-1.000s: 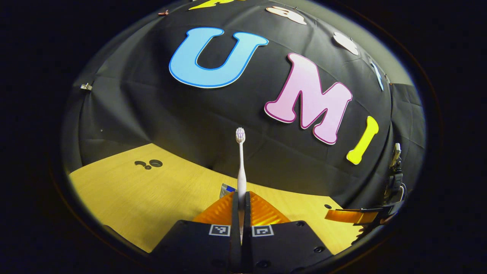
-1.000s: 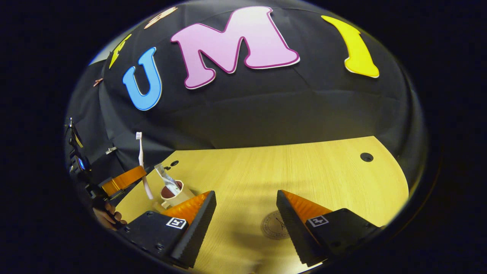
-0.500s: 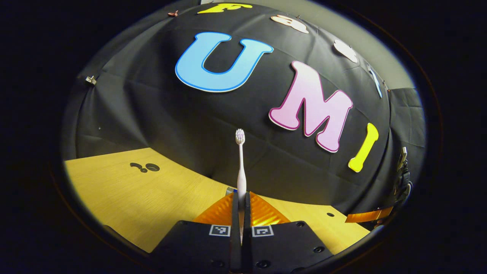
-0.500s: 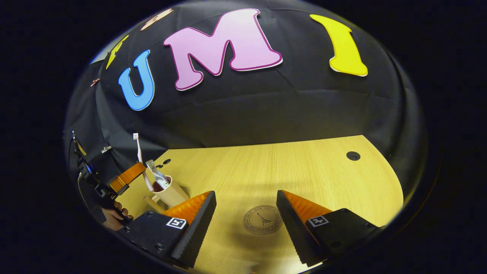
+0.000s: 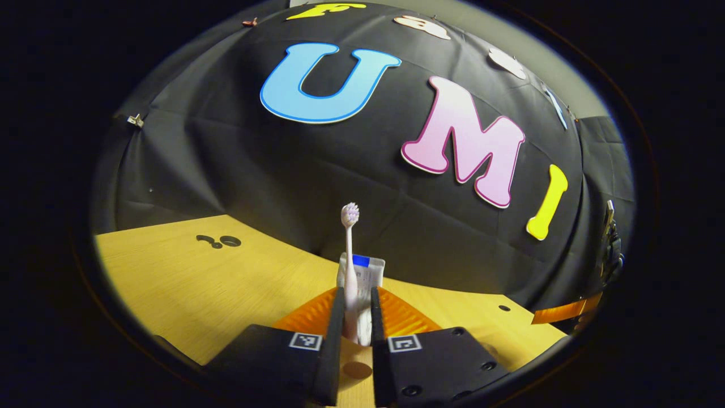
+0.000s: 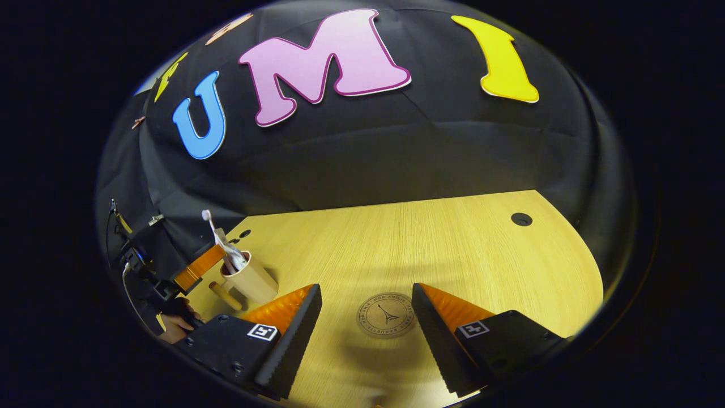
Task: Put the toothbrush and toothpaste on the desktop into the cup, then pick up the cup and place it on the coaster on the desktop.
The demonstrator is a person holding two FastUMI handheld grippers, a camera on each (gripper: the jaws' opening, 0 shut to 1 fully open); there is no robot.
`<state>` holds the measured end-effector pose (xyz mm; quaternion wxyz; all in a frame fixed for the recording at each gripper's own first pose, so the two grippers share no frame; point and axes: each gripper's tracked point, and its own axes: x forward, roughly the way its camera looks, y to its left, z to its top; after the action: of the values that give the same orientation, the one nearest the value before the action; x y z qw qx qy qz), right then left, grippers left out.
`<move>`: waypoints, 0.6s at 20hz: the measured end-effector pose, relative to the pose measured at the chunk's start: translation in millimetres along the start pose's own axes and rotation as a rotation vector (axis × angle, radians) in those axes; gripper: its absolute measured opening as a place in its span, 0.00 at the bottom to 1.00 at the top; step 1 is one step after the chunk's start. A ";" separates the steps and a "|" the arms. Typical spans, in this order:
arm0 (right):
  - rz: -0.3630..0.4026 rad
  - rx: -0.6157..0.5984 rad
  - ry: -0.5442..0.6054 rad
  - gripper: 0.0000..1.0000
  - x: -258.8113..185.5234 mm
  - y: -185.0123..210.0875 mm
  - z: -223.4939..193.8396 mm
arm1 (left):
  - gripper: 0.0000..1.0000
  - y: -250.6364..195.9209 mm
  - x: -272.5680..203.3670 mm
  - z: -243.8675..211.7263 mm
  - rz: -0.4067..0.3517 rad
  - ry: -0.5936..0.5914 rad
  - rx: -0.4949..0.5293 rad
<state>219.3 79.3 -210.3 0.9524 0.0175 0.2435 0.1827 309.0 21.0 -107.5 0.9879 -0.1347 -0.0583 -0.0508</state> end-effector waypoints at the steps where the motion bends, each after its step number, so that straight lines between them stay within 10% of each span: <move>1: -0.002 0.001 -0.003 0.98 -2.2 -2.0 0.6 | 0.38 -0.9 -3.3 1.5 -0.004 0.006 0.005; 4: -0.016 0.015 -0.014 0.98 -7.3 -9.2 2.9 | 0.66 -0.9 -15.6 7.8 0.000 0.032 0.067; 5: -0.023 0.021 -0.016 0.98 -10.5 -12.3 3.5 | 0.89 -1.3 -19.8 8.9 0.002 0.053 0.091; 12: -0.057 0.059 -0.019 0.98 -31.0 -36.5 4.6 | 0.98 5.8 -41.6 1.4 0.038 0.228 0.157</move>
<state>208.7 34.4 -196.5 0.9585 0.0404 0.2401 0.1482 268.4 30.4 -113.0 0.9964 -0.0513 0.0531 -0.0426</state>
